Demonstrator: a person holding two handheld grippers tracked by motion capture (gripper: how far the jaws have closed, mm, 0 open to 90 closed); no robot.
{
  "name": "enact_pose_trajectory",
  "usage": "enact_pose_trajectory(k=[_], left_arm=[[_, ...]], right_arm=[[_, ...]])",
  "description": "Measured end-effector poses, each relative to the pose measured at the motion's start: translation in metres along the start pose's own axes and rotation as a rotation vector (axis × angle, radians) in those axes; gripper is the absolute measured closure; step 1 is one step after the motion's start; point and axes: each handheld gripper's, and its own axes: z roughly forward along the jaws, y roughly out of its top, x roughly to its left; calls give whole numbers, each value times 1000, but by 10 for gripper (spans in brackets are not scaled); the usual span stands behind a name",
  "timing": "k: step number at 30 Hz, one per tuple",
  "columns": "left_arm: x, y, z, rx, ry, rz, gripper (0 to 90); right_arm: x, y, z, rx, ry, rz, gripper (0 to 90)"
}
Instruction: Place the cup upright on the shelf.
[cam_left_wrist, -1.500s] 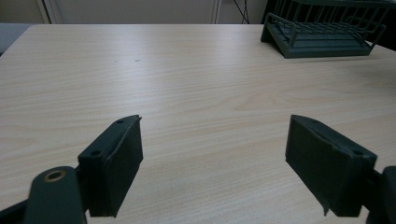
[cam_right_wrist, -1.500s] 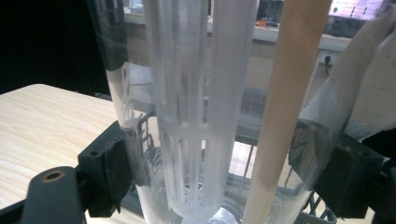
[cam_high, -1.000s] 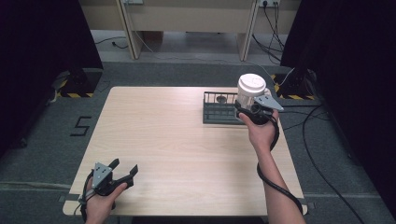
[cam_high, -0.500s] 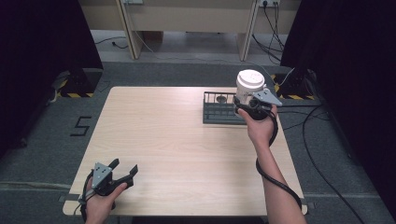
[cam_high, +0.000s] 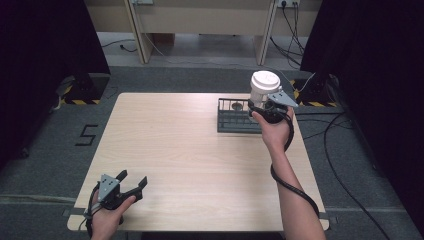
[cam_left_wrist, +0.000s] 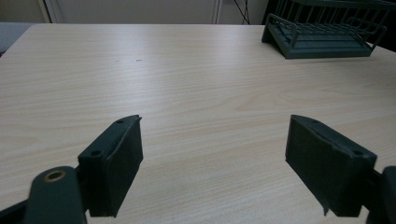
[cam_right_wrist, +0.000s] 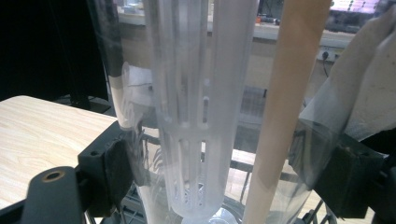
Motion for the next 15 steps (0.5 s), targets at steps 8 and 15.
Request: enact_pose_trajectory(k=[8,15], left_arm=[[1,0,1,1,1,-7,183],[2,-1,1,4,5,-10,183]], right_arm=[[-1,0,10,7,-1,8,184],[-2,3,19,10,-3,11,184]])
